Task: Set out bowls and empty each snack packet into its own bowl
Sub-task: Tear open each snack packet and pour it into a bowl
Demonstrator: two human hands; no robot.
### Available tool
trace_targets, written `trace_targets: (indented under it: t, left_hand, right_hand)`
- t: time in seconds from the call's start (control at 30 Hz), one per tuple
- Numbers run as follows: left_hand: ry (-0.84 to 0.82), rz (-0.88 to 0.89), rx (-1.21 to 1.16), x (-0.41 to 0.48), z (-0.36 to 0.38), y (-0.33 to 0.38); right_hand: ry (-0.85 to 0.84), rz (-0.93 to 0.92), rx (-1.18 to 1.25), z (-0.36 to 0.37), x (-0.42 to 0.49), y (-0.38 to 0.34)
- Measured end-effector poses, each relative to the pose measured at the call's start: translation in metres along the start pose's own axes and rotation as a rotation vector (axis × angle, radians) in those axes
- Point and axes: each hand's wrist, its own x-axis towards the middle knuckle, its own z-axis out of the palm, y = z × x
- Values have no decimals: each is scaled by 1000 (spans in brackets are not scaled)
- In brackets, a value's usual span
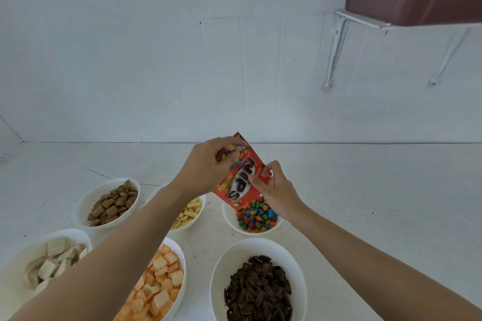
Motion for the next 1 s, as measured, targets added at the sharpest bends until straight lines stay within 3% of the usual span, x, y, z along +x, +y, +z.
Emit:
trace_targets:
  t: [0.13, 0.3, 0.4, 0.53, 0.7, 1.0]
  left_hand:
    - [30, -33, -17, 2, 6, -3]
    - [163, 97, -46, 7, -9, 13]
    - [103, 152, 17, 8, -12, 18]
    - [-40, 181, 26, 2, 0, 17]
    - [-128, 229, 107, -1, 12, 15]
    - [-159, 323, 147, 2, 4, 18]
  right_hand:
    - [-4, 40, -8, -5, 2, 5]
    - [120, -72, 81, -13, 1, -15]
    - [197, -92, -1, -15, 0, -19]
    - [171, -167, -121, -11, -3, -6]
    - [229, -124, -255, -11, 2, -5]
    - [82, -231, 17, -21, 3, -21]
